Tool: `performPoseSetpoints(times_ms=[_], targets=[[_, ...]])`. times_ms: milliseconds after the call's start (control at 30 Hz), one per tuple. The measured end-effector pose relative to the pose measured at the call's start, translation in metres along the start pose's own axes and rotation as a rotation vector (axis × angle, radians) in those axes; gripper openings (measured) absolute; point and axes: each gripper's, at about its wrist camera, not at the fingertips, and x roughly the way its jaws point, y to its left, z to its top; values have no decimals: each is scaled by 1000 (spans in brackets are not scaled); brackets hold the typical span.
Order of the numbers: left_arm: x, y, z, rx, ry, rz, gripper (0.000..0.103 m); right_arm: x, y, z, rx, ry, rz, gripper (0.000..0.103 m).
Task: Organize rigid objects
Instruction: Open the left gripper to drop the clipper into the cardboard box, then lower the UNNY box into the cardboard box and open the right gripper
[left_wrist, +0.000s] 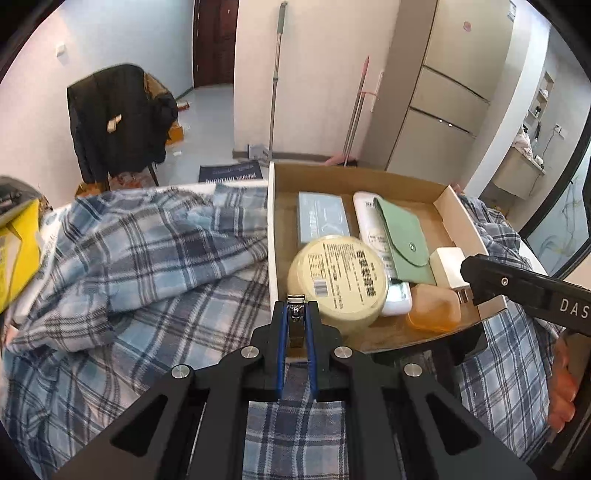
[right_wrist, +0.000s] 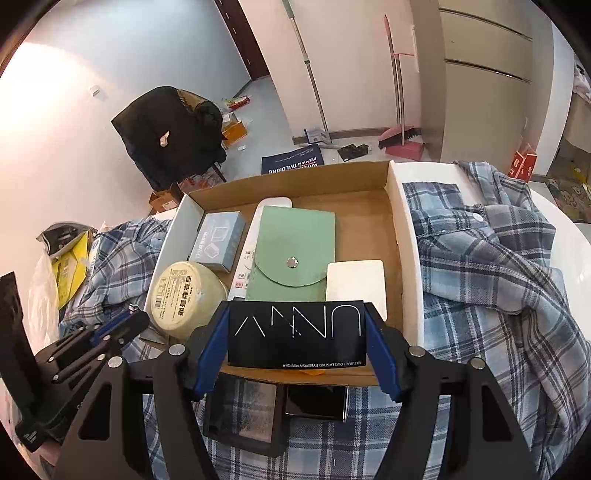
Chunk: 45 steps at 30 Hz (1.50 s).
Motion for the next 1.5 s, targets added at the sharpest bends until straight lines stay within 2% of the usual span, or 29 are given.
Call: performPoseSetpoints(times_ms=[133, 167, 200, 233, 267, 333, 400, 433, 467, 567, 633, 700, 767, 900, 1033, 1200, 1333, 1400, 1500], targets=[[-9, 3, 1, -25, -20, -35, 12, 2, -1, 0, -2, 5, -2, 67], [-11, 4, 2, -30, -25, -38, 23, 2, -1, -1, -3, 5, -3, 67], [-13, 4, 2, -33, -33, -34, 44, 2, -2, -1, -3, 5, -4, 67], [-16, 4, 2, -33, -51, -24, 57, 2, -2, -1, -2, 4, -3, 67], [-21, 4, 1, -31, -92, -8, 75, 2, -3, 0, 0, 3, -2, 67], [-30, 4, 0, -23, -161, 16, 77, 0, -3, 0, 2, -5, 1, 67], [-36, 4, 1, -10, -209, 10, 78, -3, -3, 0, -3, -17, 5, 67], [-40, 4, 0, -11, -247, -1, 82, -4, -2, 0, -9, -24, 6, 67], [-42, 5, 0, -15, -279, -5, 90, -4, 0, 0, -17, -31, 7, 67], [-52, 10, -8, -59, -421, 20, 91, 4, 7, -2, -78, -15, -15, 67], [-54, 11, -10, -75, -472, 24, 92, 12, 9, 0, -86, 9, -30, 67], [-48, 12, -6, -67, -444, 27, 103, 18, 13, 5, -78, 27, -16, 67], [-39, 16, -3, -72, -402, 27, 103, 22, 20, 13, -79, 29, -5, 67], [-19, 30, -1, -114, -311, 54, 103, 33, 35, 28, -102, 3, -58, 67], [-13, 44, -1, -176, -263, -12, 103, 58, 40, 36, -123, 41, -109, 67], [-16, 50, -2, -200, -263, -24, 103, 69, 37, 40, -73, 66, -42, 67], [-18, 51, -3, -212, -264, -22, 103, 68, 47, 39, -128, 66, -83, 70], [-29, 50, -4, -221, -318, 27, 103, 58, 50, 37, -151, 38, -98, 79], [-49, 43, -5, -186, -399, 21, 103, 31, 49, 31, -162, -49, -120, 86]])
